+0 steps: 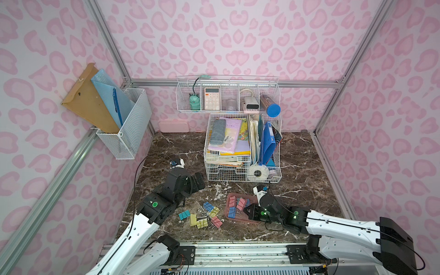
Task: Put the binder clips in the storage box
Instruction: Place the binder clip in the storage box.
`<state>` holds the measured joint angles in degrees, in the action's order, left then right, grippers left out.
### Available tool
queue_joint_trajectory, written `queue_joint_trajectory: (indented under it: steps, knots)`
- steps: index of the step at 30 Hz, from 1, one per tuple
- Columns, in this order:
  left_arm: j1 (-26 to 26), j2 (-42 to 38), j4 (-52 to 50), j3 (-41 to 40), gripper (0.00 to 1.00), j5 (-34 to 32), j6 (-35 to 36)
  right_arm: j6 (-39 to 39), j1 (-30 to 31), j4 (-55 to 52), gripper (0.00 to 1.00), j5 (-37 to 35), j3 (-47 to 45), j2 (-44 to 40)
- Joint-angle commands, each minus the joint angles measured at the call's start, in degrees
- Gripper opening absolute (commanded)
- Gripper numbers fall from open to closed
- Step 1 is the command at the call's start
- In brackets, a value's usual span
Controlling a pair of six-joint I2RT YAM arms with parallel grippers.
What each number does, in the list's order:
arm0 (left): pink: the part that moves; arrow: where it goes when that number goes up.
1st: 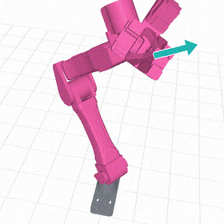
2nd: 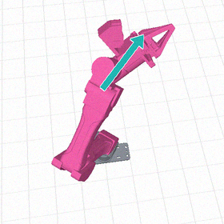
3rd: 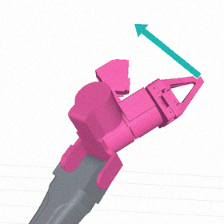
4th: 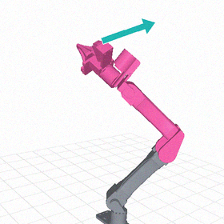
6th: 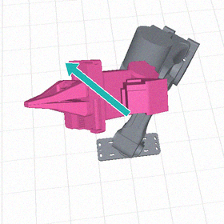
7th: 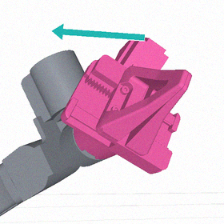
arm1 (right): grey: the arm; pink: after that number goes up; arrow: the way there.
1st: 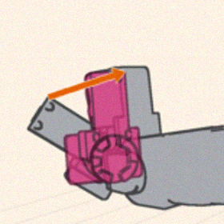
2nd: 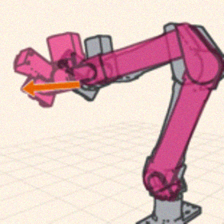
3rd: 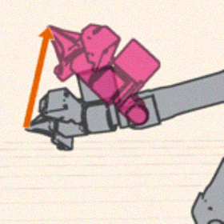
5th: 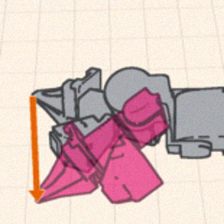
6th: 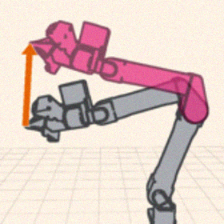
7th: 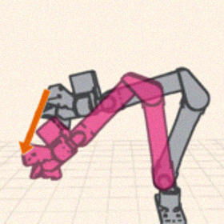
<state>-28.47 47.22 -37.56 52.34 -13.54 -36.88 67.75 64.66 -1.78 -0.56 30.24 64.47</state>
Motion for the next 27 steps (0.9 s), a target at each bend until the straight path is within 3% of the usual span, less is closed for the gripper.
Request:
queue_joint_trajectory:
  steps: [1, 16, 23, 27]
  knots:
    - [0.0, 0.0, 0.3, 0.7, 0.99, 0.5, 0.8, -0.5, 0.4, 2.0, 0.0, 1.9, -0.1, 2.6]
    - [0.0, 1.1, 0.0, 0.5, 0.99, -0.3, 0.0, 2.7, 1.3, 3.0, 0.0, 1.6, -6.4, 0.2]
    - [0.0, 3.2, -4.7, 1.6, 0.99, -7.0, -3.6, 1.5, 1.8, 1.9, 0.39, 1.0, -2.6, 3.9]
    - [0.0, 5.7, -15.2, 4.3, 0.94, -12.0, -12.1, 1.1, 1.8, -1.3, 0.49, -3.2, -0.1, 0.7]
